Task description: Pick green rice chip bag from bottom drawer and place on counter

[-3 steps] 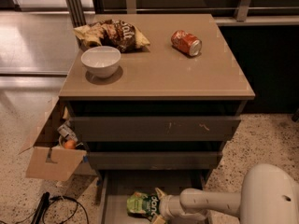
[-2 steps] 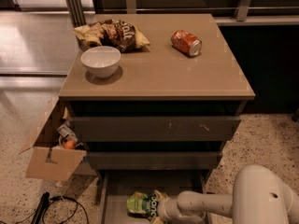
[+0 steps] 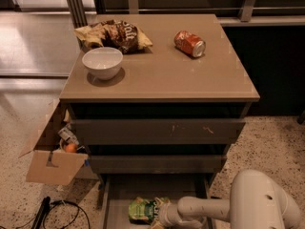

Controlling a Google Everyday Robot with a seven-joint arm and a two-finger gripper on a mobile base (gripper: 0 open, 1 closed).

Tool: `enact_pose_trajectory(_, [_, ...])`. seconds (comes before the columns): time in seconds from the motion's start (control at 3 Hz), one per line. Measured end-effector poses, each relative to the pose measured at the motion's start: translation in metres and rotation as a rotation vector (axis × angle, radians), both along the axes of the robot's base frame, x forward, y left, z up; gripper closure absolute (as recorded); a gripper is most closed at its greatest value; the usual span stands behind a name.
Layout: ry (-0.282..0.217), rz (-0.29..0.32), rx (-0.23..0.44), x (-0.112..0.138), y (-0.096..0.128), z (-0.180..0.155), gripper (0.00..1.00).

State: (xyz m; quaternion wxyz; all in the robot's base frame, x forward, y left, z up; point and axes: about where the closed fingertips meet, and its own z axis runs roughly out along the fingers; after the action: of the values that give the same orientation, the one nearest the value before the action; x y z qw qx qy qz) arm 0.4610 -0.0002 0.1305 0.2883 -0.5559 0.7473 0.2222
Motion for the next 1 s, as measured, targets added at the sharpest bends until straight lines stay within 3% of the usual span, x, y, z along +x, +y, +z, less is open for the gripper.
enact_pose_trajectory(1.0, [0.000, 0.000, 0.000, -0.0001, 0.0001, 0.0000, 0.88])
